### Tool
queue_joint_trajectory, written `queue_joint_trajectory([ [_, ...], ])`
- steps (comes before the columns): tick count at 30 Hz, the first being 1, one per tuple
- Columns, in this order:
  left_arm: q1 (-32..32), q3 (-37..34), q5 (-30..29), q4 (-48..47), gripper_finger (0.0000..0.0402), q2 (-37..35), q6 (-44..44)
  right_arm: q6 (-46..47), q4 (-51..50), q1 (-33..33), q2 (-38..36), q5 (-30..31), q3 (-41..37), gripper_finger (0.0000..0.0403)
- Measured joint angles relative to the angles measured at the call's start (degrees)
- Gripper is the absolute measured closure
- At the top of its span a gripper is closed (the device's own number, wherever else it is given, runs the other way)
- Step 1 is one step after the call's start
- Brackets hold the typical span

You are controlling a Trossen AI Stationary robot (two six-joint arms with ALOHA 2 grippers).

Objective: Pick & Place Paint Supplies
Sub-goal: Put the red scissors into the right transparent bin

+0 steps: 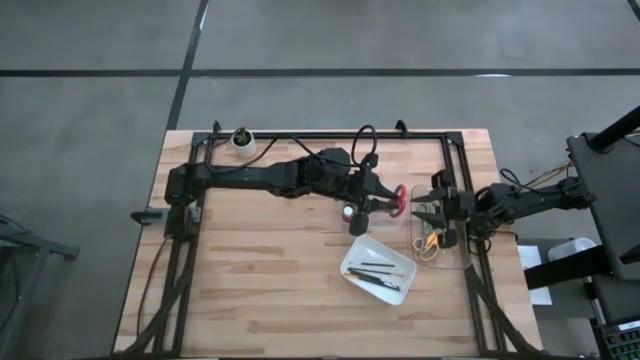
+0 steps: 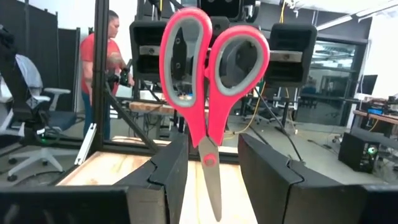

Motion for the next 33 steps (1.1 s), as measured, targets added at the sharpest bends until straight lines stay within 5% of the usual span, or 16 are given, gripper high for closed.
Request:
queue_joint_trajectory([
  [33,0.2,0.0,0.0,0.0,0.0334,0.0,-0.7,-7.3,0.9,0.0,0.0,0.1,0.0,0.0264],
])
